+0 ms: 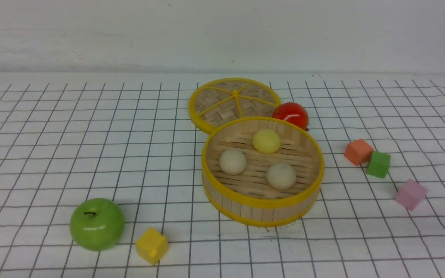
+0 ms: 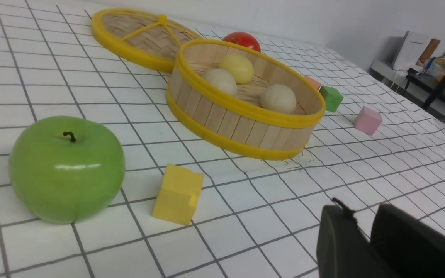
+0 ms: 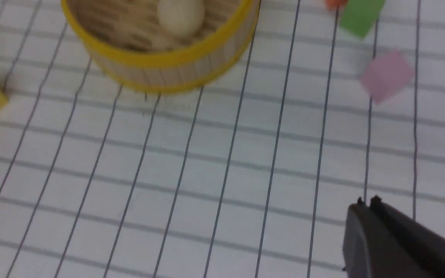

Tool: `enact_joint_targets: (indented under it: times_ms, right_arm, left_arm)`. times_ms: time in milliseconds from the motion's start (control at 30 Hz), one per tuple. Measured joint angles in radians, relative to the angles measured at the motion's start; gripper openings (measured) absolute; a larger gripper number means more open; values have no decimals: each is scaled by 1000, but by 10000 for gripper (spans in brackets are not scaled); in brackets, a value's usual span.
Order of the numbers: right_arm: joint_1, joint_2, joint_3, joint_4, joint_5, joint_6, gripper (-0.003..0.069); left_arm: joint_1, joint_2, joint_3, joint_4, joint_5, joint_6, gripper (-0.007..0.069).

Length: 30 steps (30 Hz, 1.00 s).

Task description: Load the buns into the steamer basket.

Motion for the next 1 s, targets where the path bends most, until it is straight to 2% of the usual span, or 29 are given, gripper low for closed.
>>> enact_joint_targets:
  times_ms: [33,67,167,333,600,1000]
  right_arm:
    - [-35,-107,119,11,-96,-27,-20]
    - [-46,-141,139,11,-128,-34,-20]
    - [-114,-393,460,11,-319,-57,-20]
    - [-125,-547,673,15,-402,-59,-20]
    - [-145,-555,679,69,-427,-59,-20]
    - [-145,-555,679,82,-427,-59,-14]
  left_arm:
    - [0,0,0,0,0,0,127]
    - [0,0,0,0,0,0,127]
    - [0,0,0,0,0,0,128]
    - [0,0,0,0,0,0,129]
    - [0,0,0,0,14,0,139]
    - [0,0,0,0,17,0,153]
